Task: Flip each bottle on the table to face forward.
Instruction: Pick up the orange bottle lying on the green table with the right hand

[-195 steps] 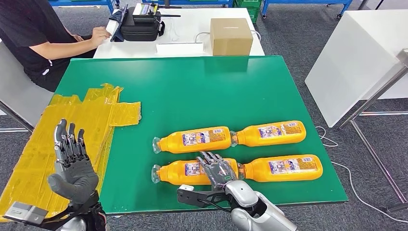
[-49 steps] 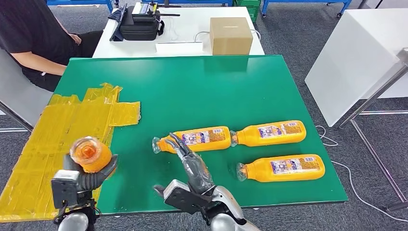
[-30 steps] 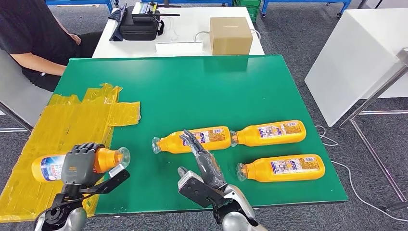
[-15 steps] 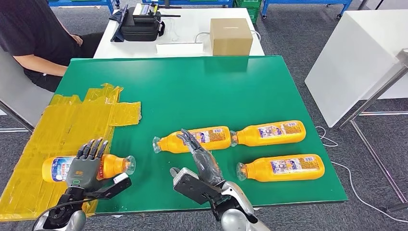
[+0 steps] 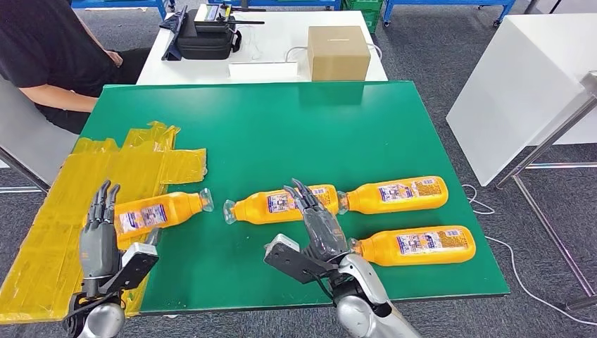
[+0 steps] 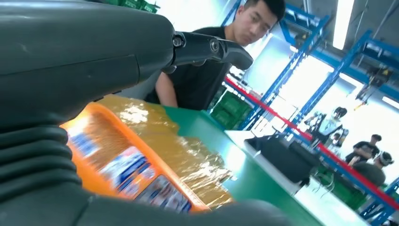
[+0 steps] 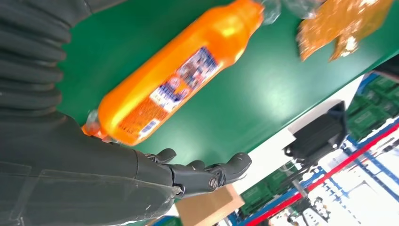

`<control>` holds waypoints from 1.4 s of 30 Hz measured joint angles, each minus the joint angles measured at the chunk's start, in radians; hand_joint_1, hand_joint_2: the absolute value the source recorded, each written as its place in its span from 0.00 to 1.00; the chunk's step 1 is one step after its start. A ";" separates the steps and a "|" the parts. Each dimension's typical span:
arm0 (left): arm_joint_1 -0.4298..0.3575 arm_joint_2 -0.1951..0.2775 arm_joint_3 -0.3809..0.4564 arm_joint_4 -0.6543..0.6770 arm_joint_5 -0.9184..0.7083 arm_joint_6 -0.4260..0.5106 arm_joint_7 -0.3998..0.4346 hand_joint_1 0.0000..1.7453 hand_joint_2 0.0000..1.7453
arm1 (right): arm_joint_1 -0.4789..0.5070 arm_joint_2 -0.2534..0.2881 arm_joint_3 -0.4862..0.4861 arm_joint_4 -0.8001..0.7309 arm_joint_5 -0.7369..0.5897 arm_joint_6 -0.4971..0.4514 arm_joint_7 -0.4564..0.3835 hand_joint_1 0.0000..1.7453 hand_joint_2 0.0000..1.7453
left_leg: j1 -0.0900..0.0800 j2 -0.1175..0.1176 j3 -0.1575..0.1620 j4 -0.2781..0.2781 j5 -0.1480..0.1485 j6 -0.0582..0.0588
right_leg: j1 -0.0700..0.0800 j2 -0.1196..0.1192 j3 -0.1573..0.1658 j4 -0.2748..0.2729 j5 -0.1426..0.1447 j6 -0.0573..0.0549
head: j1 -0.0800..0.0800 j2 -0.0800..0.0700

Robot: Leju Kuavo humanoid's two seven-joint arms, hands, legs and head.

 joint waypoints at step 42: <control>0.060 -0.270 -0.032 -0.296 0.975 -0.446 -0.102 0.00 0.00 | -0.461 0.013 0.036 0.582 0.185 0.186 0.147 0.00 1.00 | -0.001 0.000 -0.001 0.000 0.002 0.002 | -0.001 0.000 -0.001 0.000 0.003 0.004 | 0.000 0.000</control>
